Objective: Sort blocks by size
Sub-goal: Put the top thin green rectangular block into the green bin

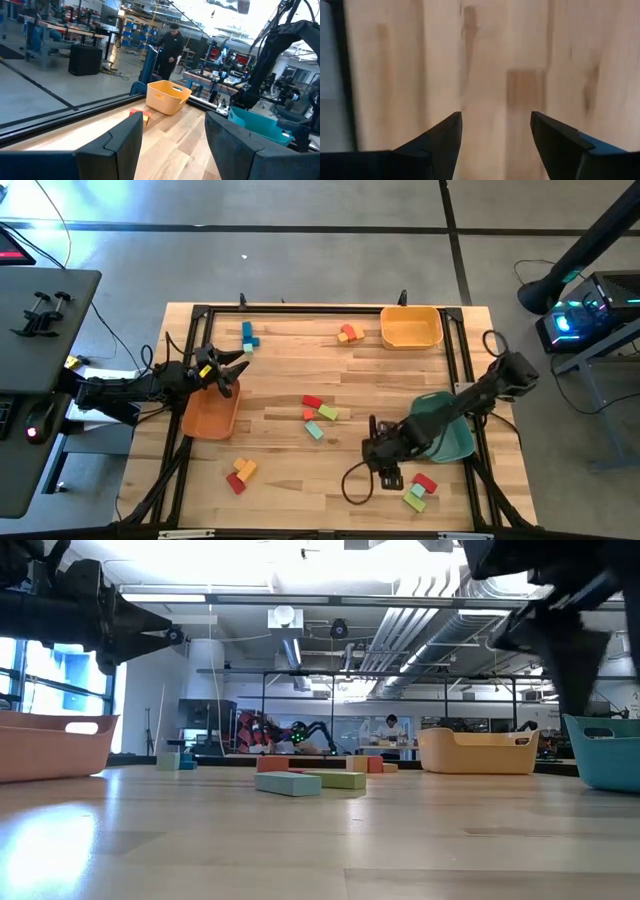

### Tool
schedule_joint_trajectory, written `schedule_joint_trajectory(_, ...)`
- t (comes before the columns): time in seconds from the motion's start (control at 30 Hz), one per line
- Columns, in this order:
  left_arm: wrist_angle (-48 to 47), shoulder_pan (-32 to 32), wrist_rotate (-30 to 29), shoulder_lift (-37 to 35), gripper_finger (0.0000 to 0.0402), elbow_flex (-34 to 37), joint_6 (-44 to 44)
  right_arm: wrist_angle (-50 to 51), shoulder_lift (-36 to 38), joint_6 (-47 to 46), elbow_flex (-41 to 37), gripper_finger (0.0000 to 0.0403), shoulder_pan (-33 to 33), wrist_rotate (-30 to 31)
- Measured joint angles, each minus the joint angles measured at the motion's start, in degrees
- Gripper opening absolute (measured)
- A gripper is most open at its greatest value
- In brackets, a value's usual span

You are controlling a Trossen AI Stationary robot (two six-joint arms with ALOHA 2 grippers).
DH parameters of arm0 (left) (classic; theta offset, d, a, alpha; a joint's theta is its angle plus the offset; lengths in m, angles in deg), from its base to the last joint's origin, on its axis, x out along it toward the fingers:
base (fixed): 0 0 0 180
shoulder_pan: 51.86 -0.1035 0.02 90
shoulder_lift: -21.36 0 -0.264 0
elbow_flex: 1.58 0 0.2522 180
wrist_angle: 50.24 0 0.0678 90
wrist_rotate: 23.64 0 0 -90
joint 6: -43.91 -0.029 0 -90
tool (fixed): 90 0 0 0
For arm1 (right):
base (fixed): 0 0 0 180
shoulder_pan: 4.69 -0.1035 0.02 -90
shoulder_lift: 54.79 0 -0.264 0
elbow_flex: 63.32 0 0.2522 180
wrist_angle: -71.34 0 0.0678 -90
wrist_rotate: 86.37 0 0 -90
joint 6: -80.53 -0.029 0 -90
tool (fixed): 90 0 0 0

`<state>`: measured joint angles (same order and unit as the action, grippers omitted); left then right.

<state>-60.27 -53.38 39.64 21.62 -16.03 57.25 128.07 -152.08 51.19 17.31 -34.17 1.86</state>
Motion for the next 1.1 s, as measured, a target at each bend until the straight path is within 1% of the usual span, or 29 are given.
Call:
schedule_joint_trajectory(0.07,0.0,0.0,0.0,0.0,0.02,0.0,0.0,-2.3,-0.7,3.7,-0.2,0.0233,0.1,4.6)
schedule_joint_trajectory(0.23,0.1,0.0,0.0,0.0,0.02,0.0,0.0,-3.3,-2.0,11.6,-0.3,0.0233,3.2,21.8)
schedule_joint_trajectory(0.3,0.2,0.0,0.0,0.0,0.02,0.0,0.0,-7.8,-2.0,13.7,-2.2,0.0233,5.4,26.8)
schedule_joint_trajectory(0.33,0.2,0.0,0.0,0.0,0.02,0.0,0.0,-11.9,-2.0,14.9,-4.1,0.0233,6.7,28.1)
schedule_joint_trajectory(0.4,0.4,0.0,0.0,0.0,0.02,0.0,0.0,-22.2,-1.9,17.5,-8.9,0.0233,9.4,27.3)
schedule_joint_trajectory(0.47,0.5,0.0,-0.1,0.0,0.02,0.0,0.0,-33.9,-1.9,19.3,-13.6,0.0233,12.2,24.1)
schedule_joint_trajectory(0.53,0.5,0.0,-0.1,0.0,0.02,0.0,0.0,-45.1,-1.9,19.2,-17.6,0.0233,14.8,21.4)
schedule_joint_trajectory(0.6,0.5,0.0,-0.2,0.0,0.02,0.0,0.0,-53.5,-1.8,18.3,-20.8,0.0233,16.5,20.7)
schedule_joint_trajectory(0.67,0.5,0.0,-0.2,0.0,0.02,0.0,0.0,-59.9,-1.8,17.8,-23.2,0.0233,17.6,20.8)
schedule_joint_trajectory(0.8,0.5,0.0,-0.2,0.0,0.02,0.0,0.0,-68.3,-3.4,19.4,-25.4,0.0233,18.3,20.8)
schedule_joint_trajectory(0.97,0.4,0.0,-0.7,0.0,0.02,0.0,0.2,-73.8,-9.9,21.8,-24.2,0.0233,18.8,20.4)
schedule_joint_trajectory(1.1,0.4,0.0,-0.9,0.0,0.02,0.0,2.6,-74.5,-13.5,20.1,-23.4,0.0233,19.2,22.8)
